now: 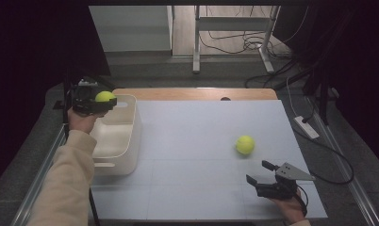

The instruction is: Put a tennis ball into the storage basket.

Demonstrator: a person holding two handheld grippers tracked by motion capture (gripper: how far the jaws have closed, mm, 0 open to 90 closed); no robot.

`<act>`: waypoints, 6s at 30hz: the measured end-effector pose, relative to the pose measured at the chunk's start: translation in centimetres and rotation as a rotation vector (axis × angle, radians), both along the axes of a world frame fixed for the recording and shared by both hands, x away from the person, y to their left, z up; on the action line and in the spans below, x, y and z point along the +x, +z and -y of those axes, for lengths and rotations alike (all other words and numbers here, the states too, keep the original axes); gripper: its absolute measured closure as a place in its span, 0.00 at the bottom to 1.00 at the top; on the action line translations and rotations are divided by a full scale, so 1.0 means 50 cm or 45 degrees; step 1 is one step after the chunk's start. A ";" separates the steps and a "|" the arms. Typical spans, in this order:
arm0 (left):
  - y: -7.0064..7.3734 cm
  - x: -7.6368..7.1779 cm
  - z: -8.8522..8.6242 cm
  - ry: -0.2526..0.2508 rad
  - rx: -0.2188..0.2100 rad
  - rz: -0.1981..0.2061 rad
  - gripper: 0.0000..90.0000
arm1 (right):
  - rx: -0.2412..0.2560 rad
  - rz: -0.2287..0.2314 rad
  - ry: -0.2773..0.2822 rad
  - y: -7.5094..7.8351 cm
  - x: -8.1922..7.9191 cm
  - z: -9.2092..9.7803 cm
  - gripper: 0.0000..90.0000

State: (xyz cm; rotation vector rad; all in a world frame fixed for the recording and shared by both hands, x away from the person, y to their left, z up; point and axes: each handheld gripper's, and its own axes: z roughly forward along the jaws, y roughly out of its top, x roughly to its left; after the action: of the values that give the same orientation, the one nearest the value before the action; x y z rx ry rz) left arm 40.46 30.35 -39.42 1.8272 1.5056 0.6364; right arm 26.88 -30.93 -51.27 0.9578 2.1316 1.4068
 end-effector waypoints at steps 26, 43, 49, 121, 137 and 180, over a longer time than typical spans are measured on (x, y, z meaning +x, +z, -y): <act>-0.009 0.001 -0.007 0.054 0.052 -0.038 0.22 | 0.001 0.000 0.007 0.000 0.000 -0.001 0.15; 0.019 -0.042 0.021 -0.083 -0.074 0.056 0.09 | 0.007 -0.002 0.007 0.000 0.003 0.001 0.15; 0.027 -0.059 0.031 -0.139 -0.110 0.105 0.08 | 0.009 -0.006 0.007 0.000 0.004 0.001 0.15; 0.032 -0.126 0.290 -0.719 -0.219 0.243 0.09 | -0.008 0.014 0.027 0.002 0.008 -0.014 0.15; 0.022 -0.116 0.340 -0.787 -0.225 0.217 0.09 | 0.006 0.011 0.023 0.002 0.014 -0.015 0.15; -0.038 -0.064 0.480 -0.925 -0.194 0.108 0.08 | 0.004 0.006 0.052 0.003 0.015 -0.025 0.15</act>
State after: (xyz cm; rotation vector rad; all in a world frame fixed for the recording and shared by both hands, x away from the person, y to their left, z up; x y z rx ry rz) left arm 37.26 6.34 -41.32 2.0097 0.7163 0.2280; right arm 27.63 -29.70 -51.14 0.9161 2.1574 1.4307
